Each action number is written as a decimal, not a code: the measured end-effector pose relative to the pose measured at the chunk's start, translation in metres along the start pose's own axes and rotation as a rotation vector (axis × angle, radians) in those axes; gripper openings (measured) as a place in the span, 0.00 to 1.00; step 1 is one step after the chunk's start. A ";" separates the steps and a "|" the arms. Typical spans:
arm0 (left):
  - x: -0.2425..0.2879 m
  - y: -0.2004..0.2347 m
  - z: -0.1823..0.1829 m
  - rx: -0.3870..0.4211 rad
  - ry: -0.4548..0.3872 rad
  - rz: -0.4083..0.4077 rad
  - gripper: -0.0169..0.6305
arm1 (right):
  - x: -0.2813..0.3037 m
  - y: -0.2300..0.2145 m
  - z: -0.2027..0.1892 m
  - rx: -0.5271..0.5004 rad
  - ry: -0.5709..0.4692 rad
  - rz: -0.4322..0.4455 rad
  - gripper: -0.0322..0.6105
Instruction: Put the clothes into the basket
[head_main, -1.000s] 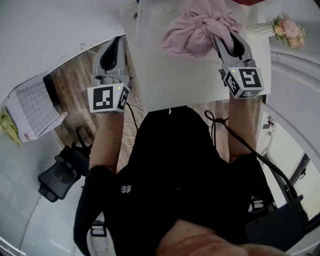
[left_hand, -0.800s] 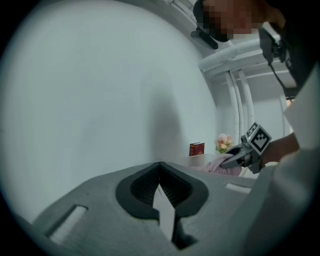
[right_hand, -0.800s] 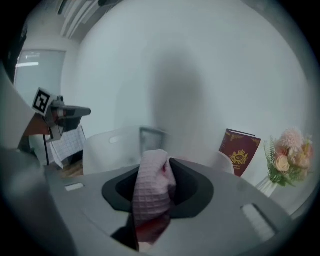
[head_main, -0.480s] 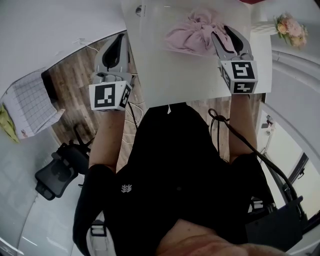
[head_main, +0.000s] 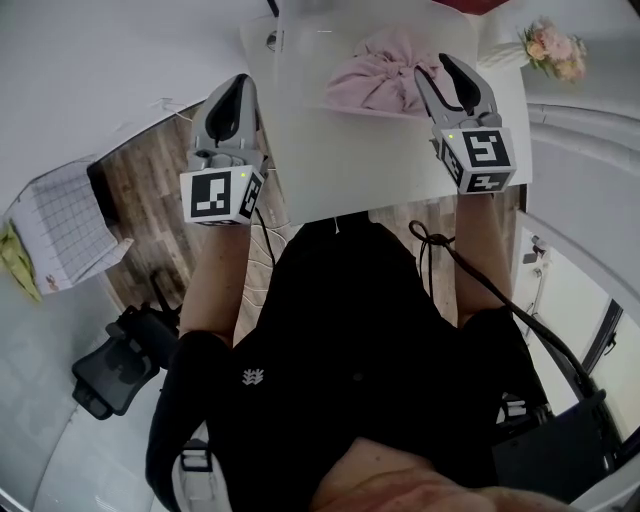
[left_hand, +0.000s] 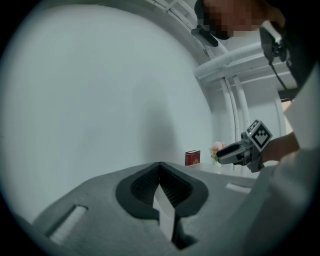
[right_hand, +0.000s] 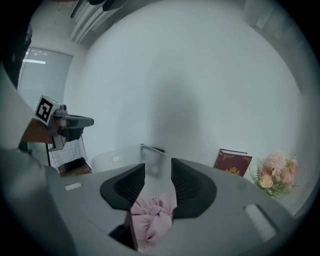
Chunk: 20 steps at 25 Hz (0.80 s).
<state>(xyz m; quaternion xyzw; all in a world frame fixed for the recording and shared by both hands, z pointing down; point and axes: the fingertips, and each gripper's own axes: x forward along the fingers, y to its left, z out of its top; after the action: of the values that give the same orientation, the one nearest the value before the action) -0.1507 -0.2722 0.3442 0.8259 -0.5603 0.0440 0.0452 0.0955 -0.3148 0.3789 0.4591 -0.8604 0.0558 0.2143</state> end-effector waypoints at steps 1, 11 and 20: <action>0.000 -0.002 0.003 0.003 -0.007 -0.005 0.03 | -0.004 -0.001 0.003 0.010 -0.015 0.001 0.32; -0.006 -0.017 0.040 0.026 -0.069 -0.038 0.03 | -0.061 -0.019 0.033 0.127 -0.184 -0.032 0.26; -0.016 -0.027 0.069 0.032 -0.111 -0.053 0.03 | -0.107 -0.032 0.052 0.149 -0.294 -0.131 0.14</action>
<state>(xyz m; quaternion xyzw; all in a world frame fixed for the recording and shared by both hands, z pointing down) -0.1304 -0.2558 0.2731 0.8424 -0.5389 0.0061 0.0019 0.1570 -0.2663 0.2843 0.5320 -0.8442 0.0376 0.0546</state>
